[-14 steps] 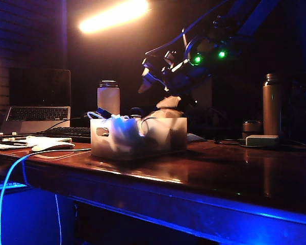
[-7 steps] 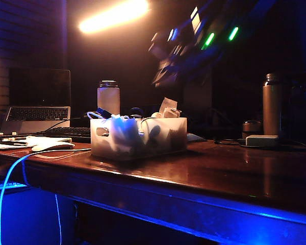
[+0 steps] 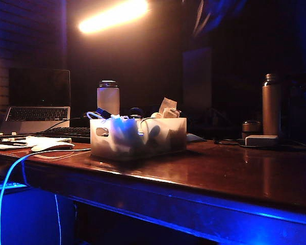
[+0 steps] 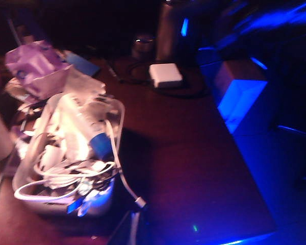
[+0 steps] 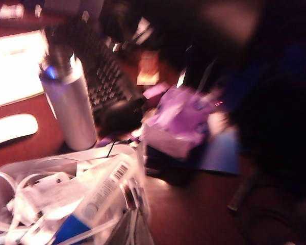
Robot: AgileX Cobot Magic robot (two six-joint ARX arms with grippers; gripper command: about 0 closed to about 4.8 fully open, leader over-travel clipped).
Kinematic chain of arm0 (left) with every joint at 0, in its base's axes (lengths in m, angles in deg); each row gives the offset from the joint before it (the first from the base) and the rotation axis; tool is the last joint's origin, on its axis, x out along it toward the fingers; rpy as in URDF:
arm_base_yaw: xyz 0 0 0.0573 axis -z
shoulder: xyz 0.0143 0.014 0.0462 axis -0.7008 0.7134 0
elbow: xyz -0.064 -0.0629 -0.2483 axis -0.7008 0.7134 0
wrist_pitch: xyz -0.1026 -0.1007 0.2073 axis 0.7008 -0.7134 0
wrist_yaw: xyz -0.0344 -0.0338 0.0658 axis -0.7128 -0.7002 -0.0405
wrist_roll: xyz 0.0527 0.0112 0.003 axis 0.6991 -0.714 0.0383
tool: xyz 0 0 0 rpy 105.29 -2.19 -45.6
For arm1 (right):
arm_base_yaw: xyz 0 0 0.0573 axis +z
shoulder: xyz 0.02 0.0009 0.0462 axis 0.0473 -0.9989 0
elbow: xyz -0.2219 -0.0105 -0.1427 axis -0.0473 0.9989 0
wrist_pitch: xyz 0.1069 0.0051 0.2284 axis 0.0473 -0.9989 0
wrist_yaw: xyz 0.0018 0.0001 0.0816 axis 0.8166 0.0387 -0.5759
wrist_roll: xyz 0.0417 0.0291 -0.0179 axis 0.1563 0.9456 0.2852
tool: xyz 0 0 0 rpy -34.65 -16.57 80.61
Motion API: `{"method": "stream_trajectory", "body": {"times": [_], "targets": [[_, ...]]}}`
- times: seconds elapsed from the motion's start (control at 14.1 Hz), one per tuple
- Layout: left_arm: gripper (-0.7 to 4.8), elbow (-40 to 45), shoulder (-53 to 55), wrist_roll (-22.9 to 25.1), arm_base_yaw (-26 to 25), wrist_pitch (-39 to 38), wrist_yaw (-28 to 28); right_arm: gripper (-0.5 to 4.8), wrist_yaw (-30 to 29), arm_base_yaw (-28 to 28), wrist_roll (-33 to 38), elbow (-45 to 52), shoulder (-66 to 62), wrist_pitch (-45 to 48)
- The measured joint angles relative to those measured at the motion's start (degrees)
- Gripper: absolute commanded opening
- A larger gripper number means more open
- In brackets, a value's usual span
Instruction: Pick up the liquid glue and place it into the translucent box.
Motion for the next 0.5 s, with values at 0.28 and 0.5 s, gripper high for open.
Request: {"method": "stream_trajectory", "body": {"times": [0.28, 0.5], "targets": [[-0.05, 0.00, 0.00, 0.22, 0.00, 0.02, -0.35, -0.01, 0.24, 0.00, -0.20, -0.02, 19.34, -10.95], [-0.05, 0.00, 0.00, 0.22, 0.00, 0.02, -0.33, -0.01, 5.35, 0.00, -0.37, 0.02, 33.97, -20.59]]}}
